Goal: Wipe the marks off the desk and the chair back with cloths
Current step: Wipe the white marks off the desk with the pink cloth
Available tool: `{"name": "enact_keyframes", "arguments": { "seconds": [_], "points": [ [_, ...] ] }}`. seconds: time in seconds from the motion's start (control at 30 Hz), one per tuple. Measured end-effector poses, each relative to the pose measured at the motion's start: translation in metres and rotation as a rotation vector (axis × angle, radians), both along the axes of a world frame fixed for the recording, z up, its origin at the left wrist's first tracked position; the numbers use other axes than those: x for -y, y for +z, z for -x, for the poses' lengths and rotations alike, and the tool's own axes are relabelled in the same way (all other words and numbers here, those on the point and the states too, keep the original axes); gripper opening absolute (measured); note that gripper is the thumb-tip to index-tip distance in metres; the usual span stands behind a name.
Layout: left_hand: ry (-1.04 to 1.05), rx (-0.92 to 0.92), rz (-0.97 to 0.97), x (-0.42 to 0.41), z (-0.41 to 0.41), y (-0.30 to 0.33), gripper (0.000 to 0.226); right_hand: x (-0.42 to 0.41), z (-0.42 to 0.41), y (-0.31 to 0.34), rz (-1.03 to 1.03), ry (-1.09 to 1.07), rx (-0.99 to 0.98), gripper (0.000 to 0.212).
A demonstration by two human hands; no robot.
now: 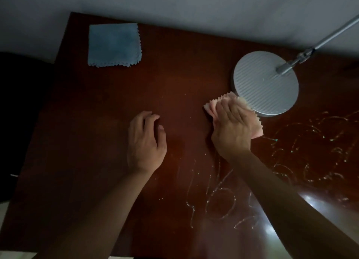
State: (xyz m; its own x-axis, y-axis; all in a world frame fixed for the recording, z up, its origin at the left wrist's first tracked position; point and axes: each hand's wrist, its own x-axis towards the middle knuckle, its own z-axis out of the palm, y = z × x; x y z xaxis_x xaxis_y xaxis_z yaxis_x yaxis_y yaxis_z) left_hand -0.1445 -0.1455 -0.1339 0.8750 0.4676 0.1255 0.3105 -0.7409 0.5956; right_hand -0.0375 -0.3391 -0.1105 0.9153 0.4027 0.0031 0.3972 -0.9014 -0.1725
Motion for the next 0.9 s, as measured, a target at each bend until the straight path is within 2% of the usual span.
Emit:
{"name": "enact_keyframes", "arguments": {
  "seconds": [0.1,0.2,0.37,0.53,0.6,0.7,0.83,0.9],
  "points": [
    [-0.011,0.000,-0.021,0.002,0.004,-0.001,0.028,0.021,0.032,0.010,-0.041,0.074,0.050,0.038],
    [-0.027,0.022,-0.036,0.003,0.001,-0.001,0.029,0.026,0.023,0.010,-0.030,0.100,0.053,0.045],
    [-0.031,0.011,-0.055,0.001,0.000,-0.002,0.028,-0.005,-0.005,-0.002,-0.148,-0.020,0.013,0.044],
    [-0.041,0.004,-0.055,0.002,0.002,-0.001,0.029,0.022,0.088,0.006,-0.146,0.133,-0.088,0.040],
    [-0.049,0.011,-0.061,0.006,-0.002,0.000,0.030,0.033,0.100,0.004,-0.114,0.185,-0.049,0.040],
    [-0.041,0.018,-0.054,0.007,-0.005,0.002,0.030,0.028,0.056,0.005,-0.091,0.153,0.026,0.039],
    [-0.024,0.035,-0.051,0.001,-0.002,0.000,0.031,-0.031,-0.032,0.004,-0.173,0.114,0.039,0.043],
    [-0.031,0.051,-0.054,0.000,-0.001,-0.001,0.030,-0.062,-0.040,0.002,-0.181,0.108,0.029,0.043]
  ]
}}
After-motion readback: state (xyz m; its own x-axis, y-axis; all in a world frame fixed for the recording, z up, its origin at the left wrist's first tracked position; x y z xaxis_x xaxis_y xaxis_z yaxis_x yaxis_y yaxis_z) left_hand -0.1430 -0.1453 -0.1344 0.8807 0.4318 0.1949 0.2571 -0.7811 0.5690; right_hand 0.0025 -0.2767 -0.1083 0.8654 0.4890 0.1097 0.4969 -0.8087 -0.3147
